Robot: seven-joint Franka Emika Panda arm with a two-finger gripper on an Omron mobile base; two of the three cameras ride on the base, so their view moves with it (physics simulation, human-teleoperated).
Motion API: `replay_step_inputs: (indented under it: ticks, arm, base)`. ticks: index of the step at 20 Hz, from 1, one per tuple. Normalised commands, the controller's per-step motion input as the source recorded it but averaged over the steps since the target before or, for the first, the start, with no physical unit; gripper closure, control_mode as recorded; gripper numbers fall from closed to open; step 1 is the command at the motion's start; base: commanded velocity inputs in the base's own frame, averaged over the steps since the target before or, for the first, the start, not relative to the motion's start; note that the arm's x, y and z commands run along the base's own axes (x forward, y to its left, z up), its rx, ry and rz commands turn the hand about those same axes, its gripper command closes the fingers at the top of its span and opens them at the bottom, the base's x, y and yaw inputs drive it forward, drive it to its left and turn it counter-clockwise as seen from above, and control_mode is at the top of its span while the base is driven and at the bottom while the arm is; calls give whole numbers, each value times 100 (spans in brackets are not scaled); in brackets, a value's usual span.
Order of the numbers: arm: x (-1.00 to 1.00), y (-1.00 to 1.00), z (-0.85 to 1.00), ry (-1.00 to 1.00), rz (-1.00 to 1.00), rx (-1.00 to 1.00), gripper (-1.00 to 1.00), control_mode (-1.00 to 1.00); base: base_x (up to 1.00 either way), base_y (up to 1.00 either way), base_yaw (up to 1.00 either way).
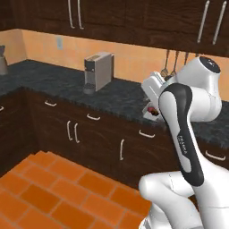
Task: Take the meat container that has the fish and place it on the second highest rack of the freezer. Then take the vegetable container that has the tomato and bell pepper and place it on the highest rack of the freezer.
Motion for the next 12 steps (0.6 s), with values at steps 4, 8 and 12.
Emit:
replay_step_inputs:
  ticks: [4,8,12]
  arm:
    - [0,0,0,0,0,0,-100,100]
    - [0,0,0,0,0,0,-100,100]
    - [0,0,0,0,0,0,-100,100]
  base:
    - [84,3,-60]
    - [67,21,-68]
    - [71,53,-61]
